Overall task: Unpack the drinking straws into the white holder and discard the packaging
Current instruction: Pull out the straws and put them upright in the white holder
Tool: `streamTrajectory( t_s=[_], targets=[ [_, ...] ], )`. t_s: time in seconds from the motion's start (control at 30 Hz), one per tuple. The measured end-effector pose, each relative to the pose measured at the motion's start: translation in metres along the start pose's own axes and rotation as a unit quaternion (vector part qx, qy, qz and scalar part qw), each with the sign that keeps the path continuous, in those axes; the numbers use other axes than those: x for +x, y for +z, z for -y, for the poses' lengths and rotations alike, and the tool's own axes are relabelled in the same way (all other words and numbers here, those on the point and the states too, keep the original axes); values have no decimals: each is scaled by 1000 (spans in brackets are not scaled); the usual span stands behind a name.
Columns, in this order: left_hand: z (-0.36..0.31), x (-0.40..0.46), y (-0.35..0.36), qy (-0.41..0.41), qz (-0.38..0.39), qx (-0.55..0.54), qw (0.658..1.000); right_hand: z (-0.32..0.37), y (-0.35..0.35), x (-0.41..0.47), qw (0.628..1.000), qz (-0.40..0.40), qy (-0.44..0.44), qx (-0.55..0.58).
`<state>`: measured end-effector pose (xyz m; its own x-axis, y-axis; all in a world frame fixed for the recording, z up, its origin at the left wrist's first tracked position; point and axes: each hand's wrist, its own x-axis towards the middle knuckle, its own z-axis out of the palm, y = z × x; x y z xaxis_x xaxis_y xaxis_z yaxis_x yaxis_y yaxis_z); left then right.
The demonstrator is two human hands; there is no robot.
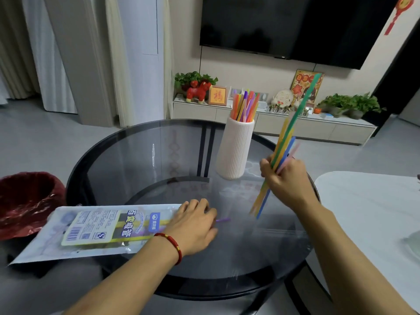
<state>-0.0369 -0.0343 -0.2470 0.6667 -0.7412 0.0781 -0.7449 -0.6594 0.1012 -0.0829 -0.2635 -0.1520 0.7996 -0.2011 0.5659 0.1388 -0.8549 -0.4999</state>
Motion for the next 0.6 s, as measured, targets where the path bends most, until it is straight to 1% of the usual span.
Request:
streamTrajectory(
  t_s=[0.07,0.17,0.3,0.37,0.47,0.53,0.6],
  targets=[
    [0,0,0,2,1,-3,1000,-7,12,-7,1000,20,21,-9],
    [0,0,0,1,3,-9,1000,-17,22,-11,996,39,83,-20],
    [0,1,2,1,-2,-12,1000,-21,22,-9,994,1,107,31],
    [-1,2,2,2,-12,-23,1000,-20,28,-12,992,20,115,45],
    [-1,3,4,10,-30,-54,998,-21,35,-21,977,53,193,75],
    [-1,4,4,22,-39,-70,997,-21,33,-20,971,42,216,95],
    [0,5,2,34,-50,-87,994,-19,29,-20,969,19,215,124]
  ],
)
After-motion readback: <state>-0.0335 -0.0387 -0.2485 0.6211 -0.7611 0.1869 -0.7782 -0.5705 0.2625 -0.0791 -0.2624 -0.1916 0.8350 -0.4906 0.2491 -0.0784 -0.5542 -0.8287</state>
